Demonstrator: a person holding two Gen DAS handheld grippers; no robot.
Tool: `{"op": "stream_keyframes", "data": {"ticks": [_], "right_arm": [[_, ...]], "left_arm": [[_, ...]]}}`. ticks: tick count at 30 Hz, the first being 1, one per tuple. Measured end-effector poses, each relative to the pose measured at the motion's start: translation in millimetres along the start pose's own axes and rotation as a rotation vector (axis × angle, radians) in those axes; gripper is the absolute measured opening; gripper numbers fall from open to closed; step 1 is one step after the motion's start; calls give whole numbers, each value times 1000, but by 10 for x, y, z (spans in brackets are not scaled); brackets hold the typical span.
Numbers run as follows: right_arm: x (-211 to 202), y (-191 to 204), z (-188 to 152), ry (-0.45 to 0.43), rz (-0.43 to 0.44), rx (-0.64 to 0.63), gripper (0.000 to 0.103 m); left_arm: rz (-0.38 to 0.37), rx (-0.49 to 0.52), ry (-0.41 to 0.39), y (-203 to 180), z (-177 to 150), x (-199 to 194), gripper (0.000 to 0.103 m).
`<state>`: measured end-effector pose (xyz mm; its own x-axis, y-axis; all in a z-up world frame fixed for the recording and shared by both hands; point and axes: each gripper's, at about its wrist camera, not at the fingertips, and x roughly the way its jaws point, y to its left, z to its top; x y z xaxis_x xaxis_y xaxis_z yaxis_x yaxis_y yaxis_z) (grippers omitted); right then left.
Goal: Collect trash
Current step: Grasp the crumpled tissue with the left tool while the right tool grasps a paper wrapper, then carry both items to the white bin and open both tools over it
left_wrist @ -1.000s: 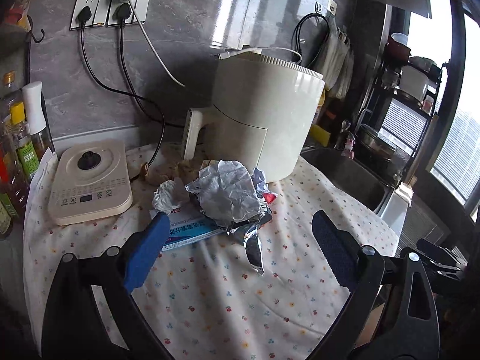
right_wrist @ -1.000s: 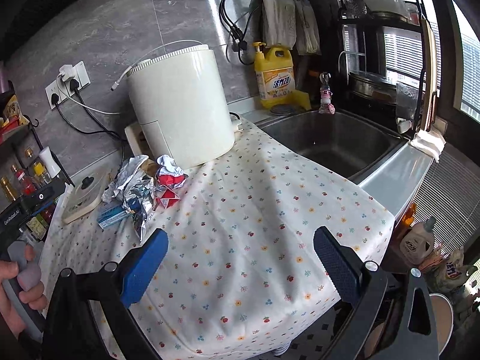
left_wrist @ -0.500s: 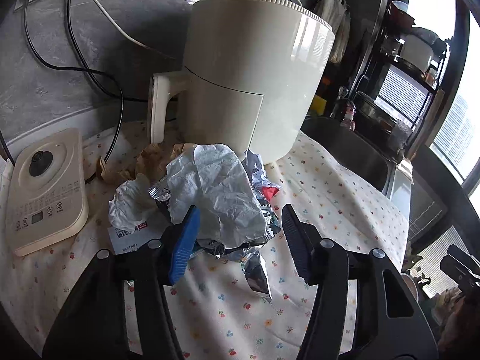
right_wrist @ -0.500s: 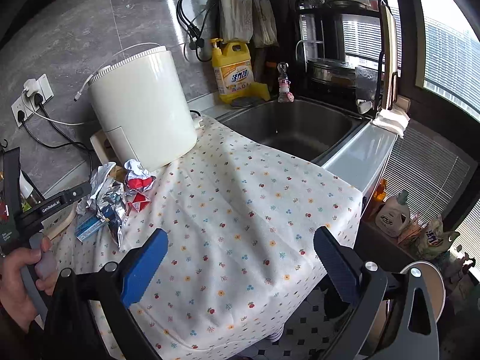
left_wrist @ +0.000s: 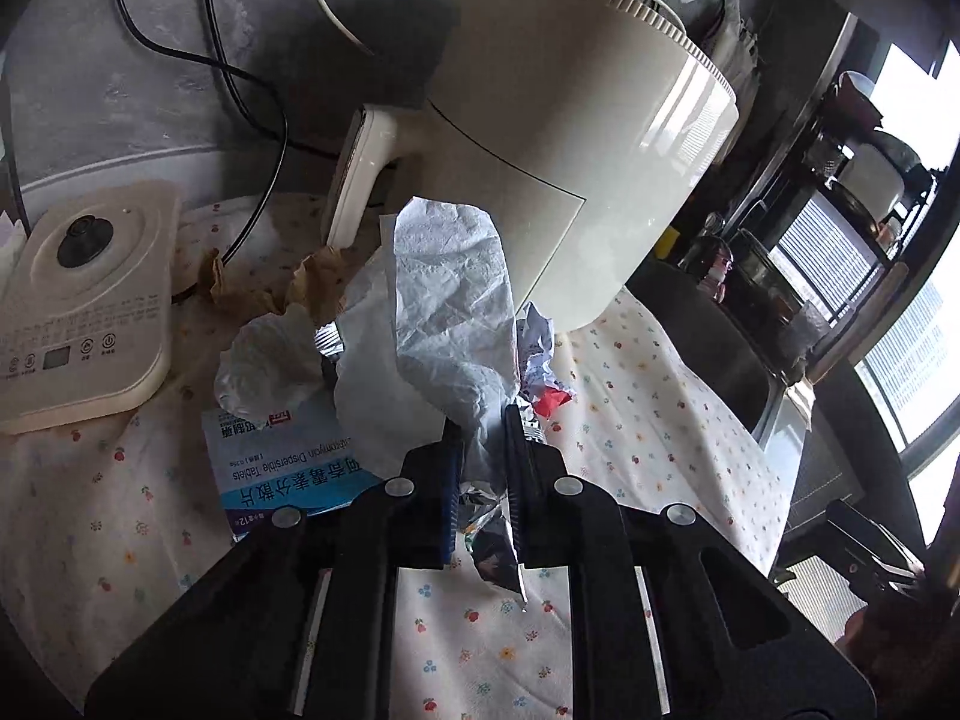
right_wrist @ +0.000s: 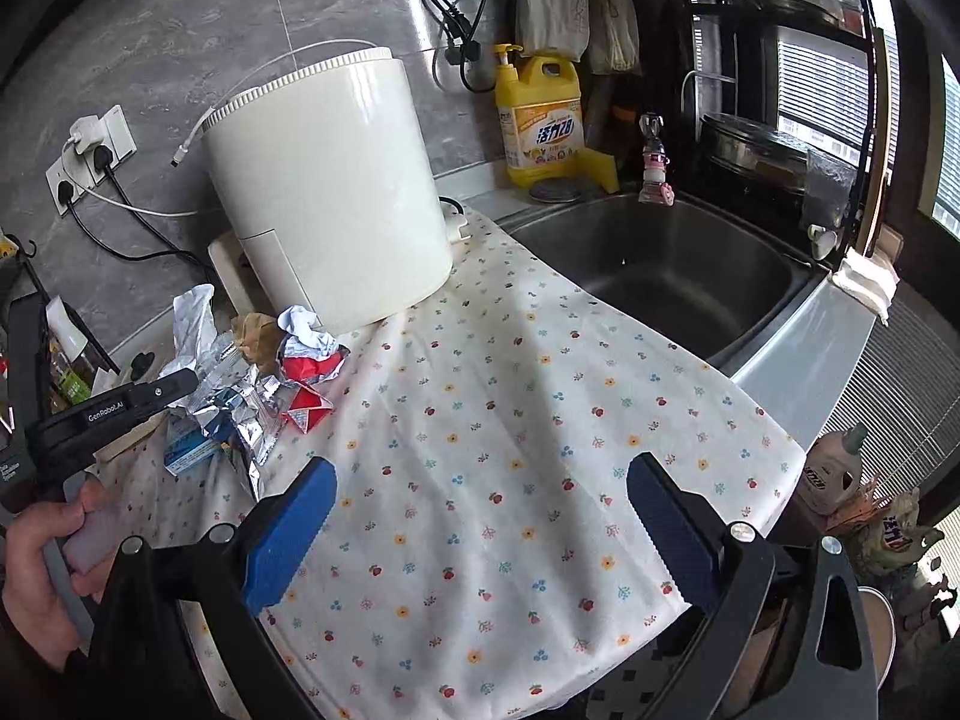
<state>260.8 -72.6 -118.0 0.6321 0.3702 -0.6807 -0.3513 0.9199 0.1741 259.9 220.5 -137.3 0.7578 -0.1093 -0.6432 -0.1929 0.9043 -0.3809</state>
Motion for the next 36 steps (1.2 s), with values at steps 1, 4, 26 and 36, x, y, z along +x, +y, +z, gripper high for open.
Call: {"op": "stream_keyframes", "data": {"ticks": [1, 4, 26, 36], "right_arm": [[56, 59, 59, -3, 23, -24, 95], [256, 240, 241, 9, 81, -85, 95], [1778, 1079, 634, 176, 262, -249, 80], [1620, 914, 454, 242, 328, -215, 30]], "left_arm": [[1, -11, -13, 14, 9, -56, 14], [22, -41, -36, 70, 31, -175, 14], [357, -262, -146, 732, -386, -1142, 14], [291, -205, -133, 690, -343, -1088, 14]]}}
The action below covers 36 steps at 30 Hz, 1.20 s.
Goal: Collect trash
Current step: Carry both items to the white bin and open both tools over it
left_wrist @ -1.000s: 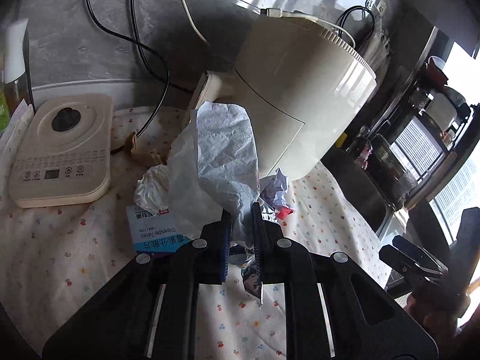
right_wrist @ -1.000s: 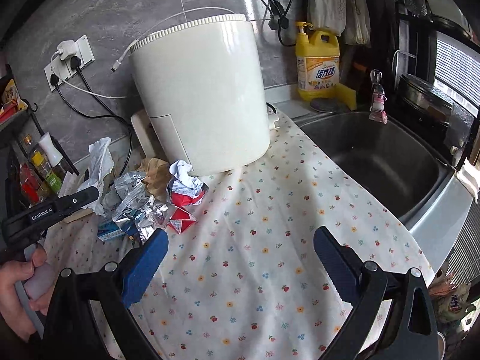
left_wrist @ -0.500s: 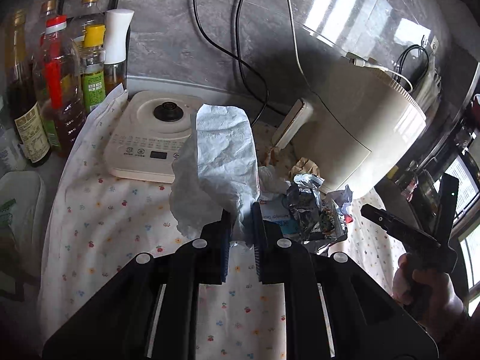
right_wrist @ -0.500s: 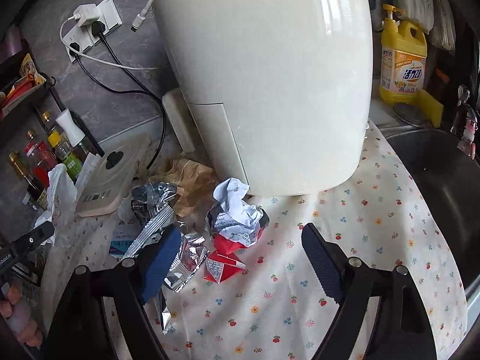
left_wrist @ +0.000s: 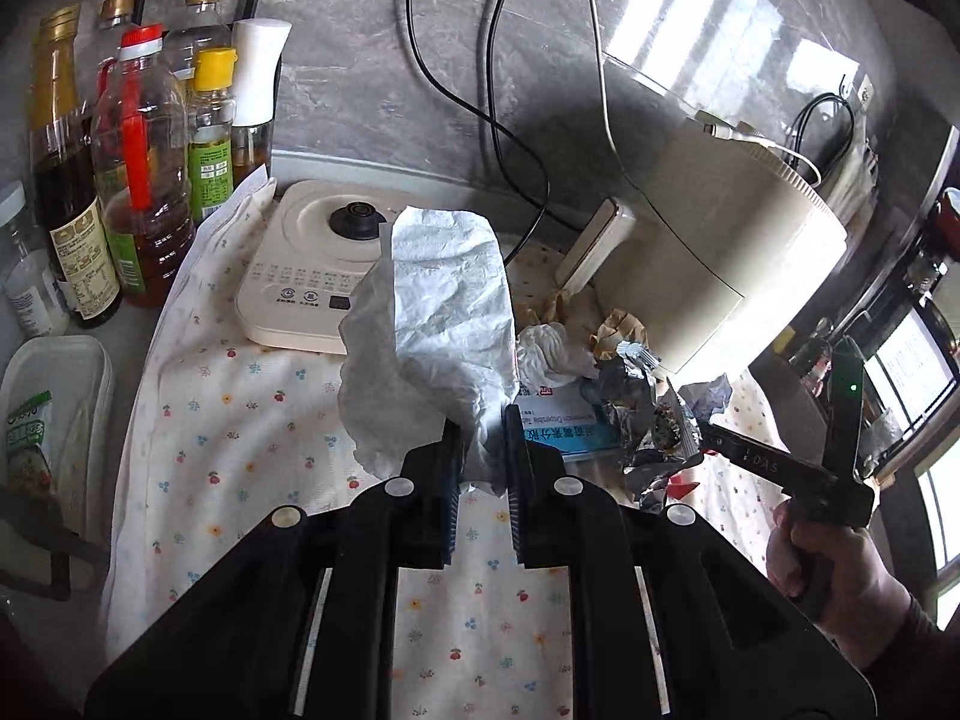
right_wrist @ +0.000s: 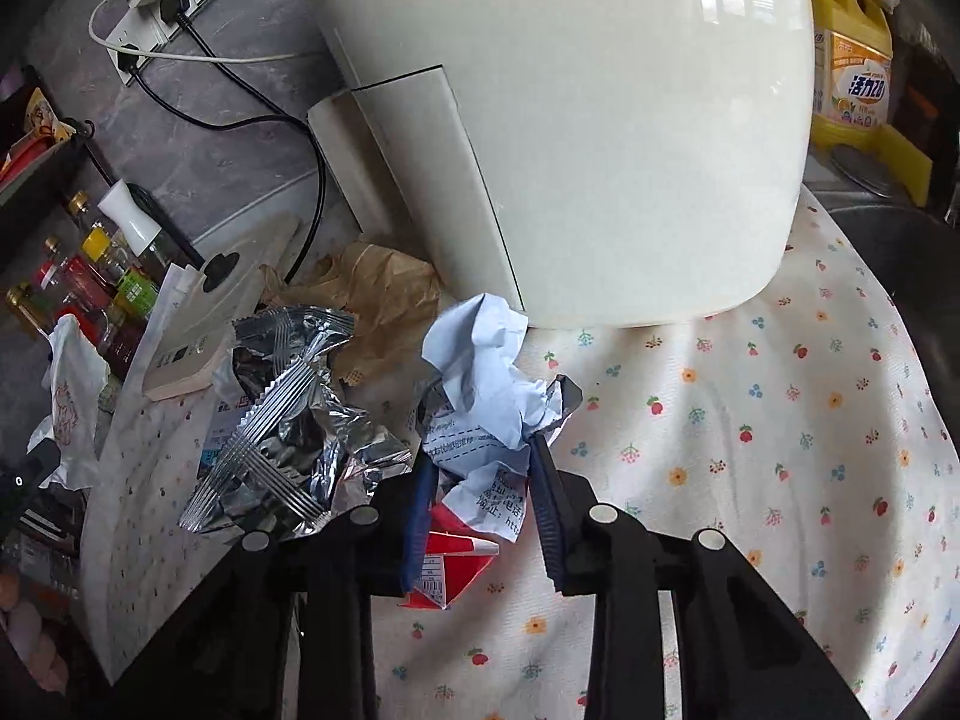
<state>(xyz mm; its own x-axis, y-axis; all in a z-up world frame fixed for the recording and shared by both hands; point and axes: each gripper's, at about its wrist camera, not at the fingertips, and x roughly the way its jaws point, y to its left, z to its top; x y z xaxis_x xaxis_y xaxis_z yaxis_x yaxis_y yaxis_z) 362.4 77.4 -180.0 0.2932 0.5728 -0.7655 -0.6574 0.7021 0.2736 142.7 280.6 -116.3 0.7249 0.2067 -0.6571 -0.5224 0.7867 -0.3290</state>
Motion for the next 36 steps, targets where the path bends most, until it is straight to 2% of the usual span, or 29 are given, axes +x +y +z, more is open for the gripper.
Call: {"op": "stream_keyframes", "data": {"ticks": [10, 16, 20, 26, 31, 36], "right_arm": [[-822, -199, -462, -112, -119, 149, 30], [-1451, -326, -968, -188, -249, 261, 31], [-1829, -427, -1296, -204, -343, 324, 31], [-2374, -641, -1751, -250, -466, 446, 31], [-2706, -853, -2130, -266, -541, 546, 31], [-2995, -1073, -2473, -271, -598, 610, 32]], "left_arm": [[-202, 167, 58, -450, 2, 193, 14], [-346, 290, 122, -798, -123, 326, 14], [-431, 341, 151, -1073, -203, 361, 14], [-568, 378, 131, -1501, -281, 242, 14], [-642, 434, 165, -1895, -430, 203, 14], [-684, 490, 219, -2297, -730, 223, 14]]}}
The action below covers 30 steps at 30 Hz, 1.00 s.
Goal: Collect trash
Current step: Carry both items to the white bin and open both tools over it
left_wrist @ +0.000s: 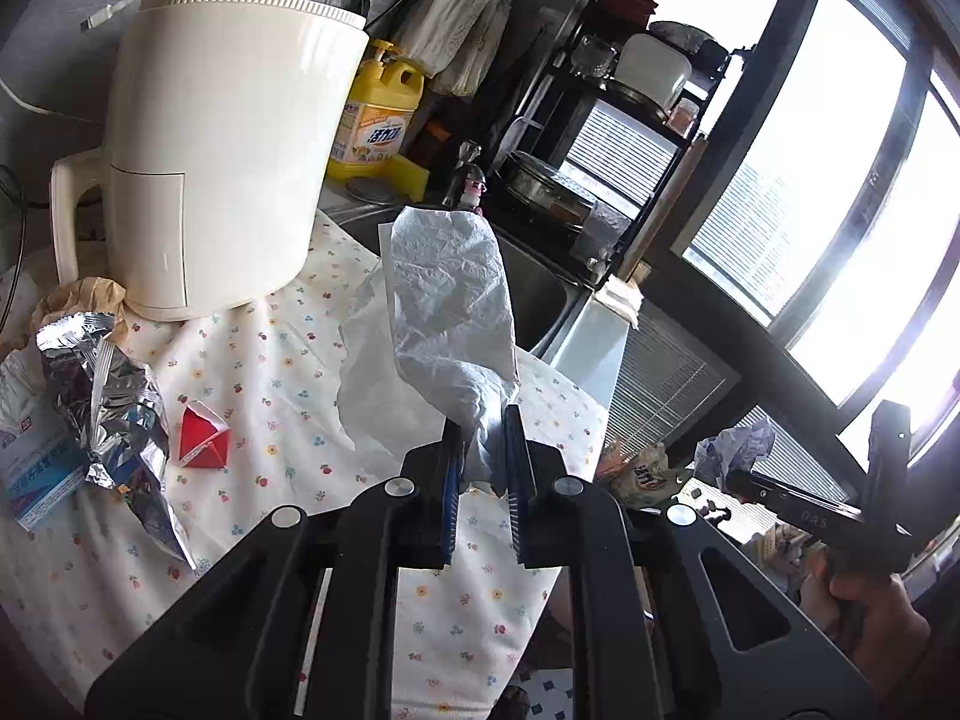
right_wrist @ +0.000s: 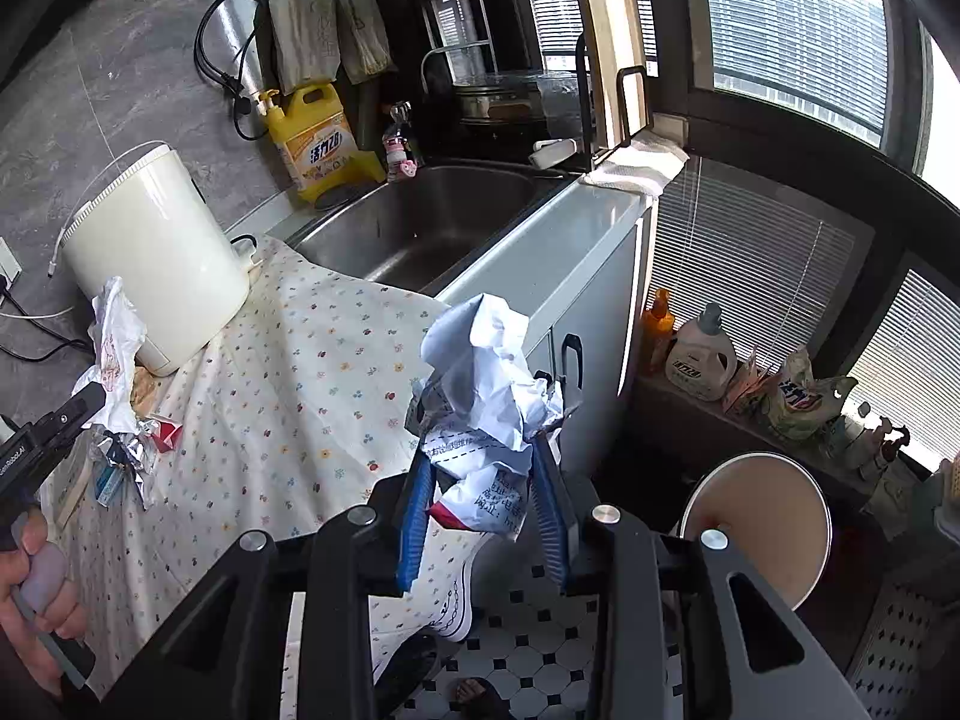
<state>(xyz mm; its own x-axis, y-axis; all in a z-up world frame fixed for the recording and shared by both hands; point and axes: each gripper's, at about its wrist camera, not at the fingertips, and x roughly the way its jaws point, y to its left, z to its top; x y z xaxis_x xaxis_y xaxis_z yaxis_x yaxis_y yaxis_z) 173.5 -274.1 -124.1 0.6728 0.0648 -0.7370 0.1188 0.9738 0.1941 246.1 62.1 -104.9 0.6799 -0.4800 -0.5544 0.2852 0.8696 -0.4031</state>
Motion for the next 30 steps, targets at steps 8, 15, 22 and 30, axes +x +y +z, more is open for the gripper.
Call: {"op": "stream_keyframes", "data": {"ticks": [8, 15, 22, 30], "right_arm": [[3, -918, -95, 35, -79, 59, 33], [84, -1860, -134, 83, -131, 106, 33], [294, -2571, -292, 154, -99, 138, 37], [325, -3104, -378, 163, -77, 137, 76]], "left_arm": [[-39, 57, 55, -700, -253, 387, 14], [-54, 81, 79, -1526, -485, 683, 14], [-69, 172, 137, -2364, -711, 1030, 14], [-77, 200, 227, -2997, -1057, 1532, 14]]}}
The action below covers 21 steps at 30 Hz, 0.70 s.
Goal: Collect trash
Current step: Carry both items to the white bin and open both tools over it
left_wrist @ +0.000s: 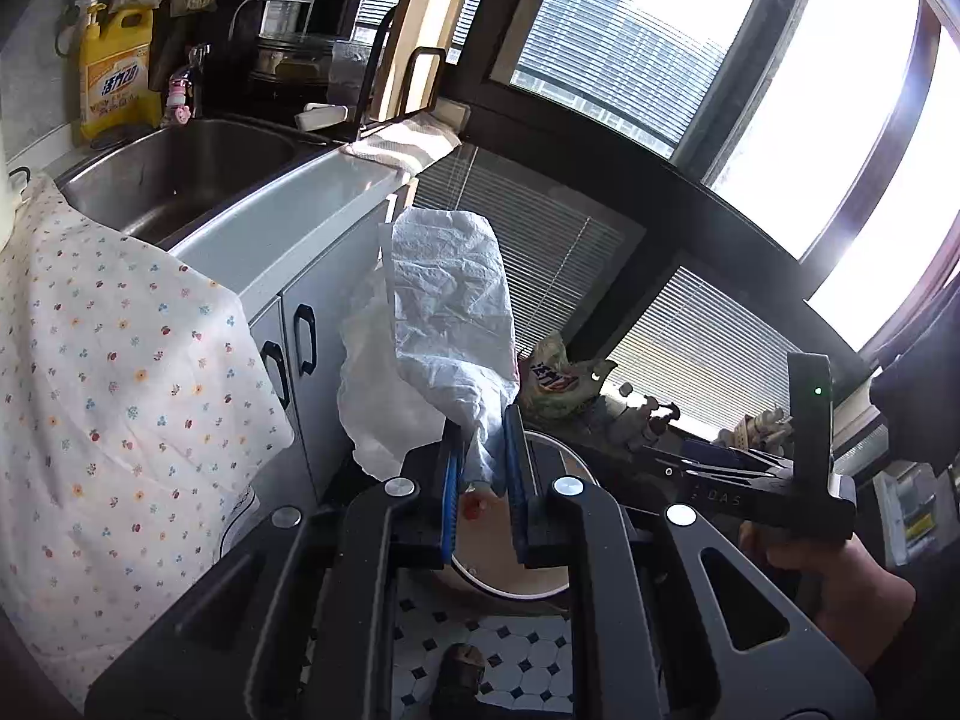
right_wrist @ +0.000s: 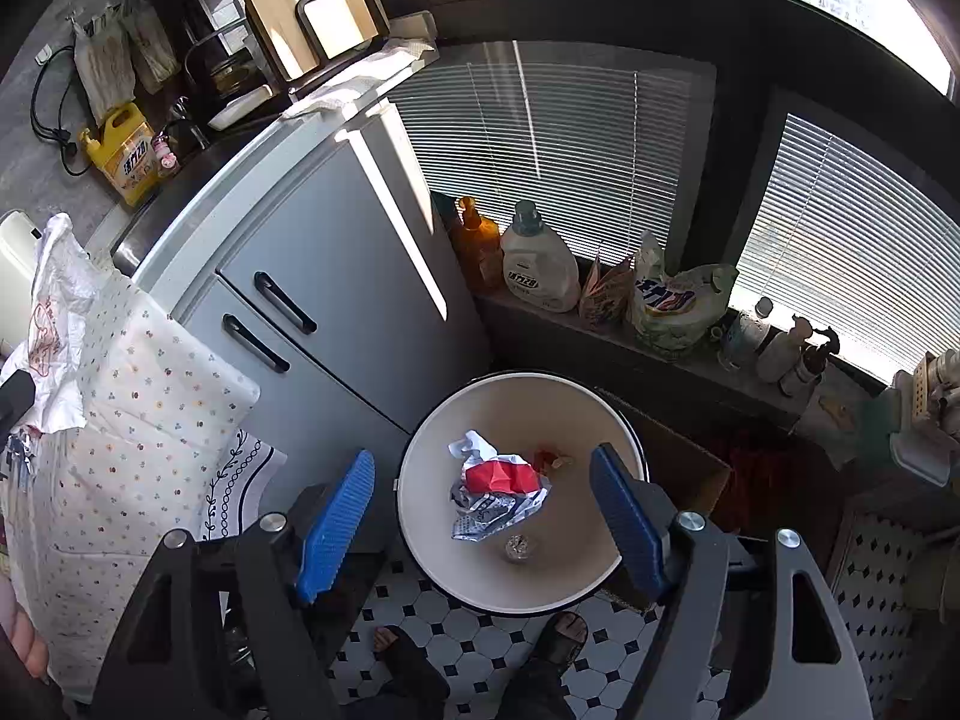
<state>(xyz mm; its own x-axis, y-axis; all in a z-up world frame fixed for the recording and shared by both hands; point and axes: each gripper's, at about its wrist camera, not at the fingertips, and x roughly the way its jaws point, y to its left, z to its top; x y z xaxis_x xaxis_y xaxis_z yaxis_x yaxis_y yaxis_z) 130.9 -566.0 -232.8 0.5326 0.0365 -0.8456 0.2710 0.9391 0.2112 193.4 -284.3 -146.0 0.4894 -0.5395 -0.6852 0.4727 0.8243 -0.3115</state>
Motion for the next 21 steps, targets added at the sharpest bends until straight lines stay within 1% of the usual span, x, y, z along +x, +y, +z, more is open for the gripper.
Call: {"op": "stream_keyframes", "data": {"ticks": [3, 7, 10, 15, 17, 18, 19, 21], "right_arm": [[-67, -167, -21, -11, -14, 0, 80], [-245, -377, -81, -52, -21, 2, 89], [-383, -519, -125, -80, -29, 7, 94], [-556, -727, -155, -116, -51, 22, 95], [-595, -779, -164, -122, -59, 26, 95], [-606, -803, -171, -122, -63, 31, 95], [-610, -832, -178, -122, -65, 37, 95], [-613, -860, -192, -121, -68, 48, 95]], "left_arm": [[-17, 16, 39, -182, -65, 239, 14], [-53, 30, 103, -399, -180, 575, 14], [-84, 46, 145, -553, -230, 805, 14], [-120, 68, 225, -772, -320, 1142, 14], [-130, 69, 258, -837, -360, 1253, 19], [-136, 67, 272, -857, -372, 1297, 28], [-140, 62, 281, -870, -379, 1331, 46], [-139, 54, 274, -867, -376, 1345, 64]]}}
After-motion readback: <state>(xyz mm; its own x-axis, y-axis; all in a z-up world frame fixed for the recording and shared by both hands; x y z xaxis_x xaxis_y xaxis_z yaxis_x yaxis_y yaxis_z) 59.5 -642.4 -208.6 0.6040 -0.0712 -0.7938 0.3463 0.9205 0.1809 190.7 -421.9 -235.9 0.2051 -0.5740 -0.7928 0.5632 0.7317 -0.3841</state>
